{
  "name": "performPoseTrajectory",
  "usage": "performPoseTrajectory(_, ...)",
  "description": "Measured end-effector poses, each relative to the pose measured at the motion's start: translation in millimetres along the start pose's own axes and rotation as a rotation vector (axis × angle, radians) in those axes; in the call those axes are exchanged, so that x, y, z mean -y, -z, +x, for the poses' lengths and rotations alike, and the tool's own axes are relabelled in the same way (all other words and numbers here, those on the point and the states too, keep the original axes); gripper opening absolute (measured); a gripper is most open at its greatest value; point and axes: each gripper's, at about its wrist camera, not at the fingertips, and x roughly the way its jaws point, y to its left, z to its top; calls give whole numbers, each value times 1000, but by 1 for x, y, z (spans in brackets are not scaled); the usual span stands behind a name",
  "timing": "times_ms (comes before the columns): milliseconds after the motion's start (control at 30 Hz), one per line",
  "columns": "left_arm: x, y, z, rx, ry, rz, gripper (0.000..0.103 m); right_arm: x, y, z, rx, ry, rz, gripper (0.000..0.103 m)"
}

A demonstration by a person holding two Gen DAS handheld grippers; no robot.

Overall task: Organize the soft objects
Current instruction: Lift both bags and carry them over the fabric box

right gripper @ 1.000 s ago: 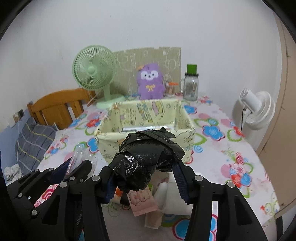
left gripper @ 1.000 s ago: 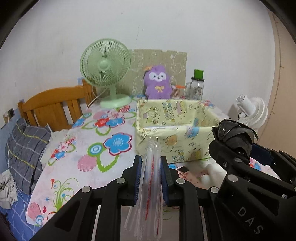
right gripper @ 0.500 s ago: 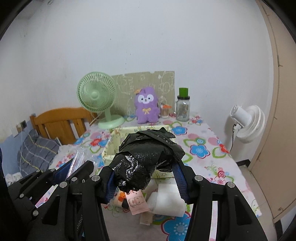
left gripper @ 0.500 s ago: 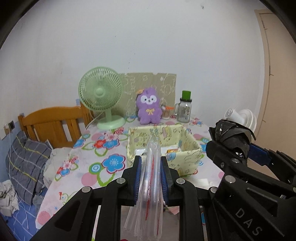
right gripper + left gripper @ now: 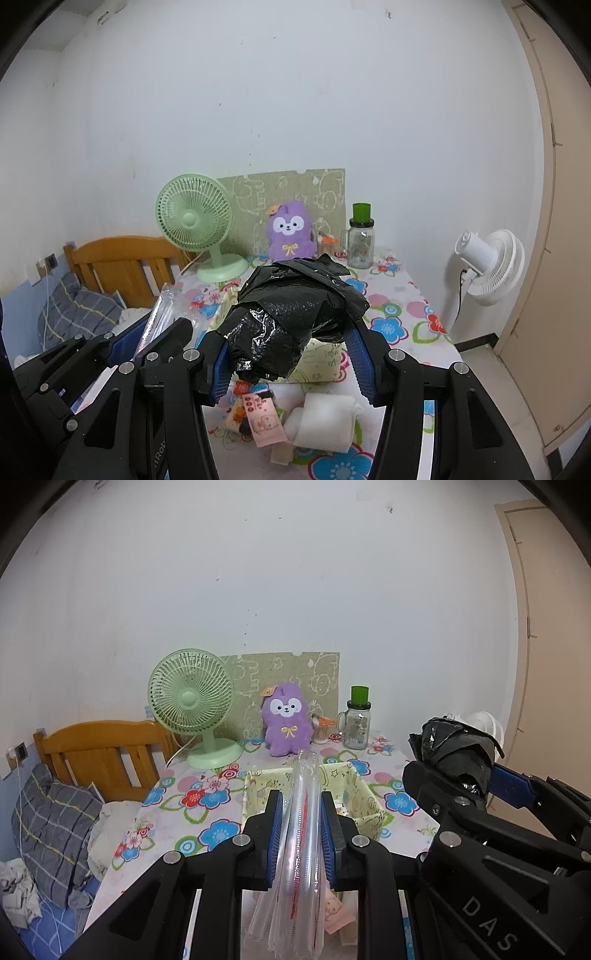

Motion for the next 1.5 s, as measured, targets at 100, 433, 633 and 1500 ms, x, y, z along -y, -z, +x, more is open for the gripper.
performPoseTrajectory(100, 1, -4, 5, -3, -2, 4, 18, 2, -3, 5, -2, -4, 3, 57)
performPoseTrajectory(433, 2, -9, 31, -41, 4, 4, 18, 7, -11, 38, -35, -5, 9, 58)
performPoseTrajectory(633, -1, -11, 60, -74, -3, 5, 18, 9, -14, 70, -69, -10, 18, 58)
performPoseTrajectory(1500, -27, -2, 187, -228, -4, -61, 26, 2, -8, 196, -213, -35, -3, 58)
